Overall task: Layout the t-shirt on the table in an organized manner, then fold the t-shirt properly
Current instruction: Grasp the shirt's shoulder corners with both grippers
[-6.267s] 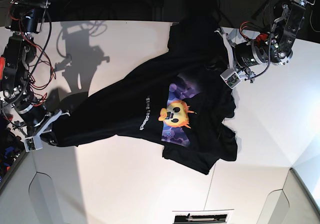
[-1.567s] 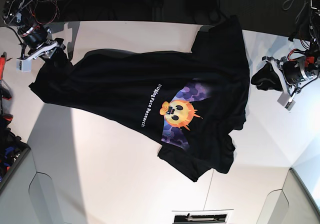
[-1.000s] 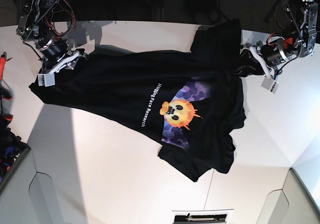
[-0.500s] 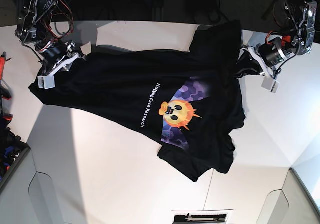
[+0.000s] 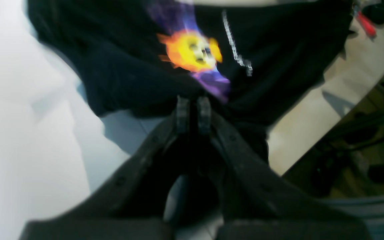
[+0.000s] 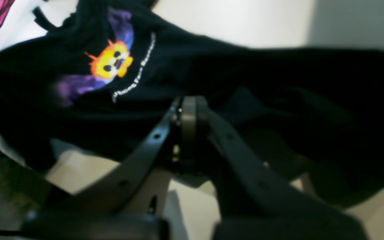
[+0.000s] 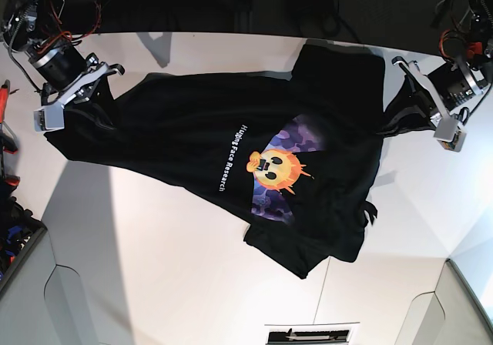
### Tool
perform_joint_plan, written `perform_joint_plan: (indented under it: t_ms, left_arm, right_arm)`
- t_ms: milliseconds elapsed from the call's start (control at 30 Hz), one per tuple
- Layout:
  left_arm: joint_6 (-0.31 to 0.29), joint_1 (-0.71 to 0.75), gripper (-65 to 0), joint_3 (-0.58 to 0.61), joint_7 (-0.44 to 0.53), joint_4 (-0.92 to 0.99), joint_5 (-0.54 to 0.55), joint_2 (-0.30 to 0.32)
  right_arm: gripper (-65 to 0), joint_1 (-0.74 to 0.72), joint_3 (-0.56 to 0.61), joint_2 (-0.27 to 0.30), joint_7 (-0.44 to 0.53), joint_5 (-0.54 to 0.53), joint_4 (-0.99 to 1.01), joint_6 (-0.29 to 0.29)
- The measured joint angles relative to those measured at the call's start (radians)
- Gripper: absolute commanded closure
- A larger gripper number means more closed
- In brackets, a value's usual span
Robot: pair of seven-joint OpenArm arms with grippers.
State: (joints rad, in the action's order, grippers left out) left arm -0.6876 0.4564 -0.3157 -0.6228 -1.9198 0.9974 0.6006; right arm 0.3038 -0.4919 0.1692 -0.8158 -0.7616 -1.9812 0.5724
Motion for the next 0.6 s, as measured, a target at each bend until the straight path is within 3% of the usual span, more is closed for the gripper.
perform_joint_plan:
  t_ms: [267, 300, 367, 433, 600]
  left_arm:
    - [-0.001, 0.0, 0.0, -0.05, -0.031, -0.011, 0.021, -0.007]
    - [-0.001, 0.0, 0.0, -0.05, -0.031, -0.011, 0.022, -0.008]
    - [-0.001, -0.002, 0.0, -0.05, -0.031, -0.011, 0.021, -0.008]
    - [-0.001, -0.002, 0.0, -0.05, -0.031, -0.012, 0.022, -0.008]
    - [-0.001, -0.002, 0.0, -0.05, -0.032, -0.012, 0.022, -0.007]
  right_arm:
    - [0.0, -0.002, -0.016, 0.0, -0.019, 0.037, -0.002, 0.0]
    - [-4.2, -0.002, -0.016, -0.001, -0.019, 0.036, 0.003, 0.0]
    - [-22.7, -0.002, -0.017, -0.019, -0.015, 0.048, 0.021, -0.003]
    - [-33.3, -0.002, -0.018, -0.048, -0.008, 0.066, 0.064, -0.006]
    - [-34.9, -0.008, -0.017, -0.097, 0.061, 0.082, 0.223, -0.007]
